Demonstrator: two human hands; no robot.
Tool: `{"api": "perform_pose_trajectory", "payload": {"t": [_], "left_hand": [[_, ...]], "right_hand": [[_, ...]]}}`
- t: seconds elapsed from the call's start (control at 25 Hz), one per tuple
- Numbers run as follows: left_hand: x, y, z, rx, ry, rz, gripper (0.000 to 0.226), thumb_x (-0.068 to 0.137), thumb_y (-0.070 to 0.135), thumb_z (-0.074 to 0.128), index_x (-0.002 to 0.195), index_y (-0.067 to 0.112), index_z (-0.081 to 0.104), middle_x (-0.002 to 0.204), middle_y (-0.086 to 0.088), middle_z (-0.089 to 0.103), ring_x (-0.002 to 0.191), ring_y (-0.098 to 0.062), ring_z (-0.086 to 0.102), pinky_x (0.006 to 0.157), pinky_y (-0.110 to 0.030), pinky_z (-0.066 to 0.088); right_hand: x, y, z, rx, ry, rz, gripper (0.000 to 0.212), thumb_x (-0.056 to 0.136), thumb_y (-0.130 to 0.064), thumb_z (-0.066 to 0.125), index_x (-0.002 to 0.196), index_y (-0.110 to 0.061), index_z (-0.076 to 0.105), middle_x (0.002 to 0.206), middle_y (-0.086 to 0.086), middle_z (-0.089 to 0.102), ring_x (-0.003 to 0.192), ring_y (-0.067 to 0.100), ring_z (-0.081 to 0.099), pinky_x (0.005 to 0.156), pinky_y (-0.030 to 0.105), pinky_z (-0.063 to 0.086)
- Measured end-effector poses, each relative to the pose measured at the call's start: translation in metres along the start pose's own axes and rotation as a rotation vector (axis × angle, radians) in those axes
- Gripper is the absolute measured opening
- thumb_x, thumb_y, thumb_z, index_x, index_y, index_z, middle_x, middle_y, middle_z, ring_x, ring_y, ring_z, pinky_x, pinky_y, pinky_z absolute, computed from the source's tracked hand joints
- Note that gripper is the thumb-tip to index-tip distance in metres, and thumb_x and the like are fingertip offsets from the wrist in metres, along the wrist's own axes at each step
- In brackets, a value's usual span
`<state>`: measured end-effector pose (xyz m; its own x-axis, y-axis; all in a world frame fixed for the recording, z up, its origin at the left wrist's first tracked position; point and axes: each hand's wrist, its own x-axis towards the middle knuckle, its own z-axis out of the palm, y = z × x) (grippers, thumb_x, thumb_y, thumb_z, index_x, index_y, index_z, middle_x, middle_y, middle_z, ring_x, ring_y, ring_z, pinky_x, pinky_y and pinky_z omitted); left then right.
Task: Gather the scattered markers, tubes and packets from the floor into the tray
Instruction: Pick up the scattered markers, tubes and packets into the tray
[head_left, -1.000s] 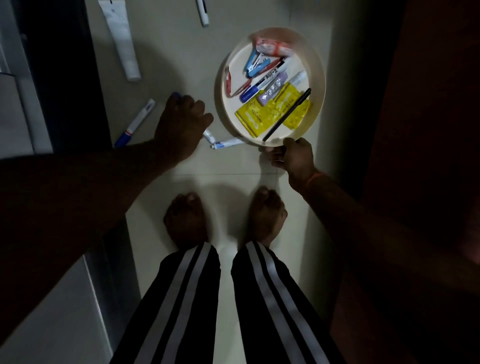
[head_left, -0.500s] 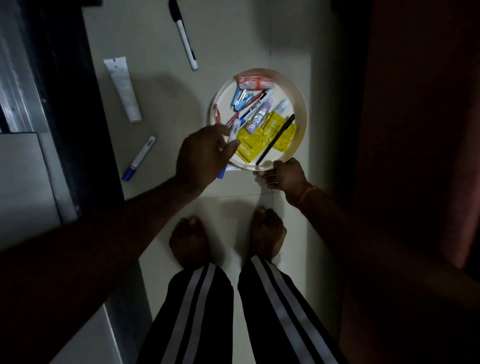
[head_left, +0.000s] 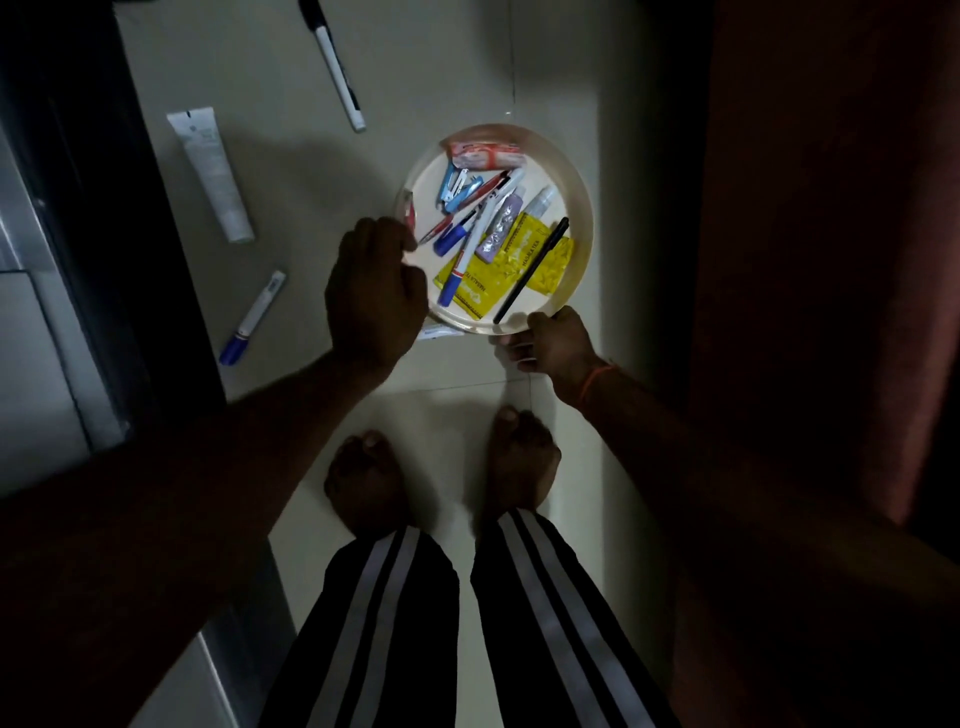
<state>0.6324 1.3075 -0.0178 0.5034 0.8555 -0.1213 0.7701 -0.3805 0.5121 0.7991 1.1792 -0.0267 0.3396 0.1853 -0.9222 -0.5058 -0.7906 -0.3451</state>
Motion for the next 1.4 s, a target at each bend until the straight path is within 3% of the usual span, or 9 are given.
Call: {"api": "perform_pose_trajectory", "payload": {"t": [0.12,0.24,0.44,0.56,0.72,1.0,1.12,1.28,1.4], "left_hand": [[-0.046,-0.031,0.006,0.142,-0.226,-0.15,0.03,0.071,0.004,0.059,0.1,0.006,0.063,0.105,-0.02,0.063,0.097,-0.043,0.061,0.07,-0.052,0.057],[-0.061,-0.043,0.024,0.202,-0.389,-0.022,0.039,0.075,0.016,0.08,0.111,0.006,0.066,0.109,-0.02,0.065,0.098,-0.044,0.063,0.069,-0.05,0.058],[-0.05,-0.037,0.04,0.283,-0.52,0.058,0.019,0.077,0.015,0.079,0.091,0.01,0.067,0.091,-0.013,0.067,0.086,-0.037,0.066,0.062,-0.043,0.055],[-0.059,-0.045,0.025,0.109,-0.615,0.114,0.015,0.078,0.02,0.07,0.09,0.012,0.07,0.093,-0.012,0.067,0.089,-0.037,0.068,0.069,-0.042,0.057],[-0.075,-0.031,-0.009,-0.015,-0.46,0.194,0.021,0.082,0.026,0.065,0.099,0.016,0.073,0.092,-0.006,0.07,0.088,-0.031,0.07,0.068,-0.042,0.059],[0.009,0.041,0.023,0.102,-0.438,0.045,0.023,0.087,0.019,0.071,0.106,0.008,0.069,0.105,-0.018,0.069,0.092,-0.041,0.07,0.071,-0.045,0.058],[0.022,0.041,0.036,0.115,-0.477,-0.033,0.027,0.088,0.022,0.071,0.111,0.009,0.073,0.111,-0.017,0.072,0.102,-0.038,0.071,0.081,-0.043,0.057],[0.009,0.019,0.002,-0.189,-0.068,0.005,0.025,0.09,0.012,0.061,0.112,0.011,0.072,0.113,-0.011,0.07,0.09,-0.024,0.068,0.077,-0.031,0.054],[-0.014,-0.056,-0.022,-0.105,0.063,-0.225,0.034,0.085,0.011,0.057,0.117,0.006,0.068,0.117,-0.02,0.065,0.094,-0.029,0.066,0.086,-0.034,0.053]], "right_hand": [[-0.001,0.0,0.002,-0.02,0.007,0.016,0.023,0.101,-0.002,0.036,0.089,-0.005,0.056,0.077,0.017,0.07,0.043,0.017,0.062,0.053,0.026,0.043],[0.003,0.002,0.003,-0.039,0.007,0.014,0.018,0.1,-0.004,0.037,0.092,-0.006,0.053,0.078,0.017,0.07,0.053,0.023,0.06,0.055,0.027,0.043],[0.012,0.004,0.005,-0.042,0.024,0.012,0.009,0.1,-0.008,0.041,0.096,-0.007,0.048,0.077,0.015,0.068,0.057,0.025,0.06,0.055,0.027,0.046],[0.012,0.003,0.008,-0.045,0.042,0.041,0.013,0.1,-0.01,0.039,0.11,-0.004,0.046,0.08,0.016,0.068,0.056,0.024,0.06,0.049,0.024,0.049],[0.006,-0.003,0.01,-0.021,0.062,0.071,0.014,0.1,-0.005,0.038,0.101,-0.003,0.052,0.082,0.021,0.066,0.052,0.023,0.058,0.042,0.019,0.046],[0.009,0.008,0.016,-0.029,0.086,0.054,0.052,0.087,-0.018,0.046,0.13,0.01,0.047,0.094,0.028,0.067,0.054,0.025,0.059,0.041,0.021,0.046],[0.013,0.011,0.013,0.0,0.057,0.036,0.031,0.096,-0.009,0.044,0.12,0.009,0.051,0.087,0.027,0.063,0.053,0.023,0.055,0.042,0.02,0.043],[0.013,0.013,0.009,-0.005,0.053,0.018,0.03,0.1,-0.007,0.042,0.124,0.011,0.05,0.084,0.025,0.065,0.045,0.02,0.055,0.04,0.019,0.042],[0.011,0.013,0.008,-0.009,0.036,0.028,0.035,0.1,-0.007,0.043,0.129,0.01,0.05,0.085,0.025,0.067,0.038,0.014,0.058,0.039,0.018,0.043]]}}
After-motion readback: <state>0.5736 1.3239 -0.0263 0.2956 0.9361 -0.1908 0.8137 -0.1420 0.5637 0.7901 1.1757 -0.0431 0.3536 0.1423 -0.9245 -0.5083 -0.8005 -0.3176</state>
